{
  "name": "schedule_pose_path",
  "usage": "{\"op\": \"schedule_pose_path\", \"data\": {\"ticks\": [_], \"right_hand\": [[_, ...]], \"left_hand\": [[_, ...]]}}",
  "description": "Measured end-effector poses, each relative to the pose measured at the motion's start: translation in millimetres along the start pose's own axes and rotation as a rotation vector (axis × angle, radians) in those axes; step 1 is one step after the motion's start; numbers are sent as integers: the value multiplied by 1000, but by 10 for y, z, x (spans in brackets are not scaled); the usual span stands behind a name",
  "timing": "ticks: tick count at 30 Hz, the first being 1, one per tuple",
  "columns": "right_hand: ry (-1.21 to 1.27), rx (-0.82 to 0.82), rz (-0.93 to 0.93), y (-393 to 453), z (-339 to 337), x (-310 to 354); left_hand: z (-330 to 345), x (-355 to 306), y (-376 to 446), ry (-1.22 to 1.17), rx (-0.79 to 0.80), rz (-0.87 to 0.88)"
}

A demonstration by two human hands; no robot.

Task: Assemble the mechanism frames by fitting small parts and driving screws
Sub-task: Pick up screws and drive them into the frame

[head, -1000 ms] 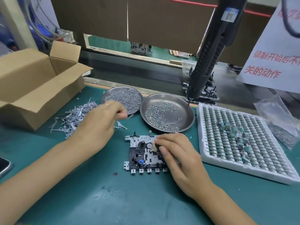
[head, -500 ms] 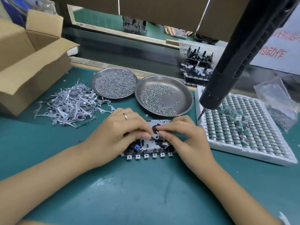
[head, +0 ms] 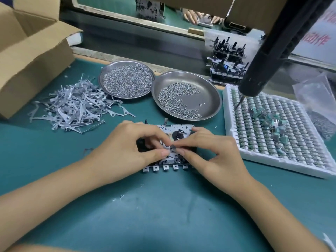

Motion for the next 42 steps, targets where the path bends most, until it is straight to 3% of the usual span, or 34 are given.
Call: {"op": "schedule_pose_path", "data": {"ticks": [16, 26, 33, 38, 42], "right_hand": [[-139, 108, -99, -25, 28, 72], [-174, -128, -65, -114, 64, 105], [-218, -144, -39, -132, 86, 98], [-106, -117, 6, -95, 31, 67], [129, -207, 205, -91, -12, -32]], "left_hand": [[-42, -4, -51, 8, -71, -97], [5, 88, -37, -78, 3, -143], [31, 110, -12, -144, 50, -141], [29, 113, 9, -157, 68, -146], [29, 130, 14, -140, 52, -147]]}}
Point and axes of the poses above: each hand's wrist, its own y-axis towards the middle knuckle, its own z-axis out of the palm, x = y × z, the point moved 6 cm from there along y, towards the middle knuckle, and after that the axes turned 6 degrees about -z, right-handed, at the moved point
